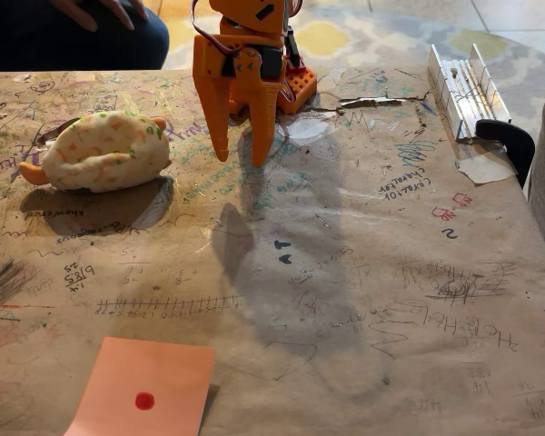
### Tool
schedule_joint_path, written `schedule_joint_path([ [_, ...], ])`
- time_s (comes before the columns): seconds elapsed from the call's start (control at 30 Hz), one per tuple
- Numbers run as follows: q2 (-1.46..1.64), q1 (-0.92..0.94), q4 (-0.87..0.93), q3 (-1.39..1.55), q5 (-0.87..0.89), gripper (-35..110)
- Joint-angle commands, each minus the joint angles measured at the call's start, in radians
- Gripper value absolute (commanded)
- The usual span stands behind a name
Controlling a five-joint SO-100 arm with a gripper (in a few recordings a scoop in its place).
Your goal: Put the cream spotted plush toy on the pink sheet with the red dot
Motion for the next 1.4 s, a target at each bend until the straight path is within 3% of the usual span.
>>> schedule_joint_path([
  [0.0,0.012,0.123,0.017,0.0,-0.089,15],
  [0.13,0.012,0.187,-0.02,0.0,0.017,15],
  [0.3,0.012,0.176,-0.003,0.0,0.009,12],
  [0.43,0.012,0.175,0.017,0.002,-0.008,0],
  [0.57,0.012,0.158,0.014,0.002,0.018,0],
  [0.8,0.011,0.011,-0.014,-0.156,0.368,0],
  [0.97,-0.144,0.092,0.0,-0.454,0.545,0],
  [1.1,-0.407,0.279,0.032,-0.612,0.453,13],
  [1.2,-0.572,0.448,0.031,-0.603,0.275,25],
  [1.37,-0.864,0.687,-0.14,-0.566,0.041,40],
])
